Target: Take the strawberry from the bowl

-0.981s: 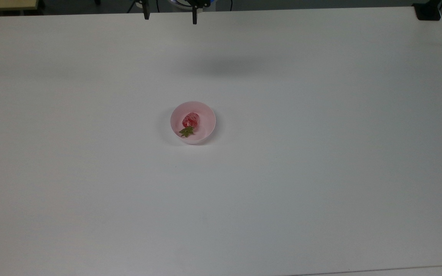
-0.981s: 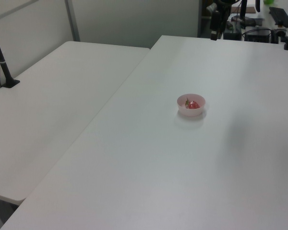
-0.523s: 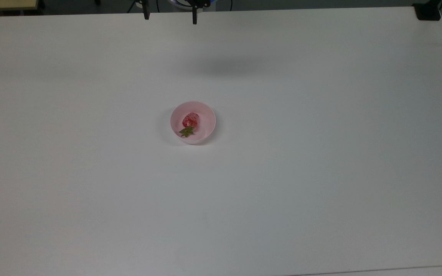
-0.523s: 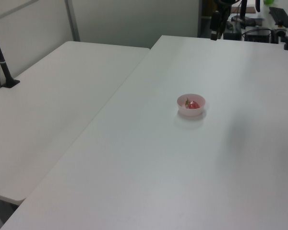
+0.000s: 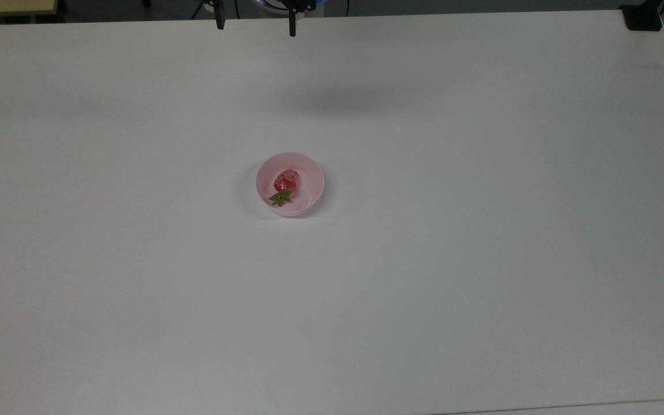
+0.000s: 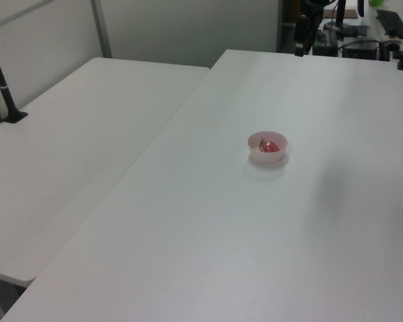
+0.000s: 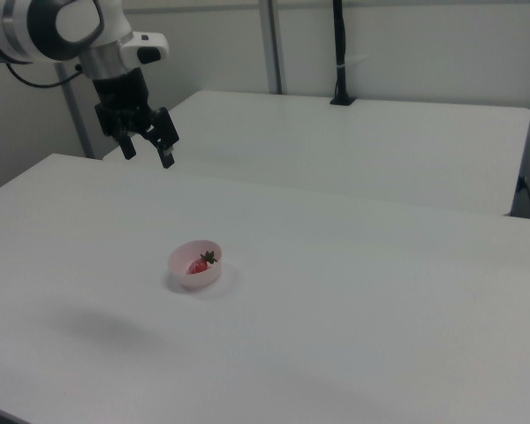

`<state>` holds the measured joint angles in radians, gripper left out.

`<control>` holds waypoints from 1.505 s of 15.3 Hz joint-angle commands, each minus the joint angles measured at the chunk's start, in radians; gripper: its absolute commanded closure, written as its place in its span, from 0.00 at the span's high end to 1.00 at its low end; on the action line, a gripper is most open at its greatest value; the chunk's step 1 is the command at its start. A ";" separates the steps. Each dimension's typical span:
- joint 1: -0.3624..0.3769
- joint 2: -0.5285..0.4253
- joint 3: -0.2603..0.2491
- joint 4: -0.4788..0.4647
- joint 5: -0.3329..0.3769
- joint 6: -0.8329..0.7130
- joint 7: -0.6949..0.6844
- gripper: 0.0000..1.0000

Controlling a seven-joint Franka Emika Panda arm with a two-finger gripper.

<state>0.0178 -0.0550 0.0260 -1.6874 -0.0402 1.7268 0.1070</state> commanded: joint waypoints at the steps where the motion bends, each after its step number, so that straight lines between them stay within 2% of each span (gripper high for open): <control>1: 0.002 0.003 -0.005 -0.014 0.000 0.008 -0.042 1.00; 5: 0.002 0.037 -0.005 -0.046 -0.024 0.010 -0.185 1.00; 8: 0.008 0.072 -0.003 -0.115 -0.073 0.037 -0.165 1.00; 11: 0.013 0.159 -0.001 -0.161 -0.127 0.166 -0.060 1.00; 14: 0.010 0.239 -0.001 -0.153 -0.118 0.261 -0.003 0.83; 16: 0.011 0.268 -0.001 -0.153 -0.115 0.296 0.028 0.62; 17: 0.011 0.282 0.000 -0.153 -0.112 0.309 0.031 0.59; 23: 0.014 0.380 0.028 -0.150 -0.112 0.444 0.129 0.62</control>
<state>0.0197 0.2831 0.0430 -1.8448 -0.1440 2.1054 0.1642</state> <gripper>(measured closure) 0.392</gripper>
